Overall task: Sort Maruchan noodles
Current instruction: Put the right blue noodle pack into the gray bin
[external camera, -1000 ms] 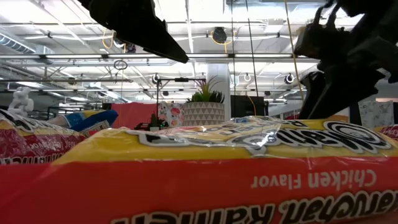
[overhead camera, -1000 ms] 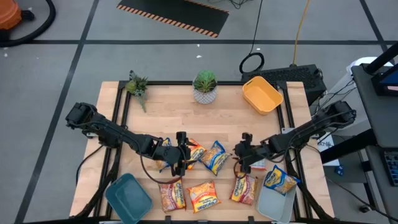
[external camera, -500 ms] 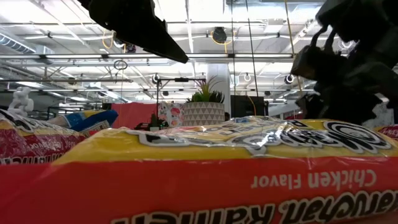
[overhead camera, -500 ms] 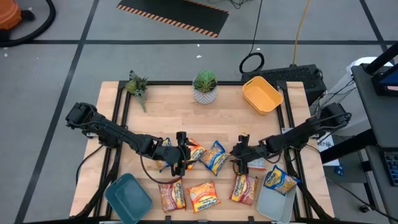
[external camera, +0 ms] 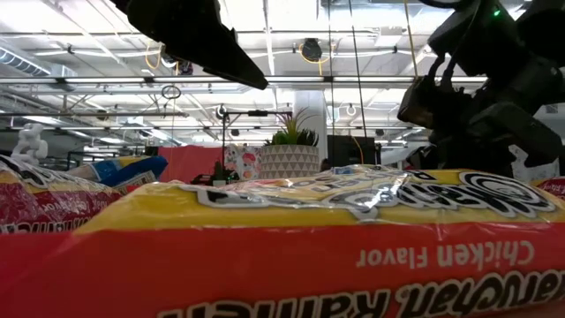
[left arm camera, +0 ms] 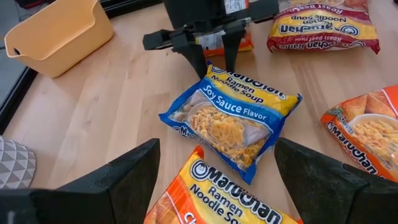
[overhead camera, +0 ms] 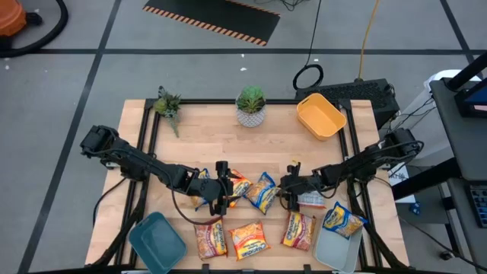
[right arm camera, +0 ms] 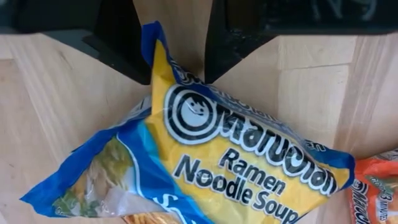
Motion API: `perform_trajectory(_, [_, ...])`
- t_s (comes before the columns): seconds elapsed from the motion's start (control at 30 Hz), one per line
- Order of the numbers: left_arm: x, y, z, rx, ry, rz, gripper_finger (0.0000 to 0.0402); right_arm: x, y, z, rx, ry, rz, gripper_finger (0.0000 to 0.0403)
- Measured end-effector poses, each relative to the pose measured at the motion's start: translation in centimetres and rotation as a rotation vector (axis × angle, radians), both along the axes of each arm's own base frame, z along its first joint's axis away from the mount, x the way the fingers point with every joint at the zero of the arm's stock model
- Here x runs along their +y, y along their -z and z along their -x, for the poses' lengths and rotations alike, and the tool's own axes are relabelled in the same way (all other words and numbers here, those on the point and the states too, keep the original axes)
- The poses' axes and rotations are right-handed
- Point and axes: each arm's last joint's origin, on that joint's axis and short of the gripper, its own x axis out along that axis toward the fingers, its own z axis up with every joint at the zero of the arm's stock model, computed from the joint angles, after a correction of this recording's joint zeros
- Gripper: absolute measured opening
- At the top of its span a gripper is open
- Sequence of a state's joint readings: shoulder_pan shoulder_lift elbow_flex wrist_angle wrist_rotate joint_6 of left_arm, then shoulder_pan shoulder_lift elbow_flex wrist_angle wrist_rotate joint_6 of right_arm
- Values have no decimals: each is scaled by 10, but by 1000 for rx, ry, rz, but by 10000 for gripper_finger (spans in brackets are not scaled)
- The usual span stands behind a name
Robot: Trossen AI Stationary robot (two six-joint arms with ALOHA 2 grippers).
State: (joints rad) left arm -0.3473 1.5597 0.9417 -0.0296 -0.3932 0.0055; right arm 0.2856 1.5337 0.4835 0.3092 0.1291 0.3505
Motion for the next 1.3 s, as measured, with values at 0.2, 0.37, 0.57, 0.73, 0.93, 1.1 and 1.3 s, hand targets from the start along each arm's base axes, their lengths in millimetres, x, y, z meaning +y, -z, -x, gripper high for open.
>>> perform_trajectory(0.2, [0, 0, 0, -2, -13, 19, 321, -1, 0, 0, 0, -7, 8, 114])
perform_trajectory(0.37, [0, 0, 0, -4, -20, 31, 321, -1, 0, 0, 0, -21, 14, 77])
perform_trajectory(0.57, [0, 3, -1, 7, -17, 26, 321, -1, -2, -1, -17, -41, 21, 28])
perform_trajectory(0.73, [0, 11, -4, 30, -18, 19, 321, -1, -4, -1, -32, -50, 42, 4])
perform_trajectory(0.93, [2, 15, -9, 17, -25, 19, 321, -1, -20, -1, -105, -58, 51, 3])
perform_trajectory(1.1, [4, 14, -12, -7, -32, 27, 321, -4, -39, 2, -199, -28, 103, 2])
perform_trajectory(1.3, [3, 10, -14, -53, -19, 23, 321, -6, -54, 7, -254, -17, 133, 1])
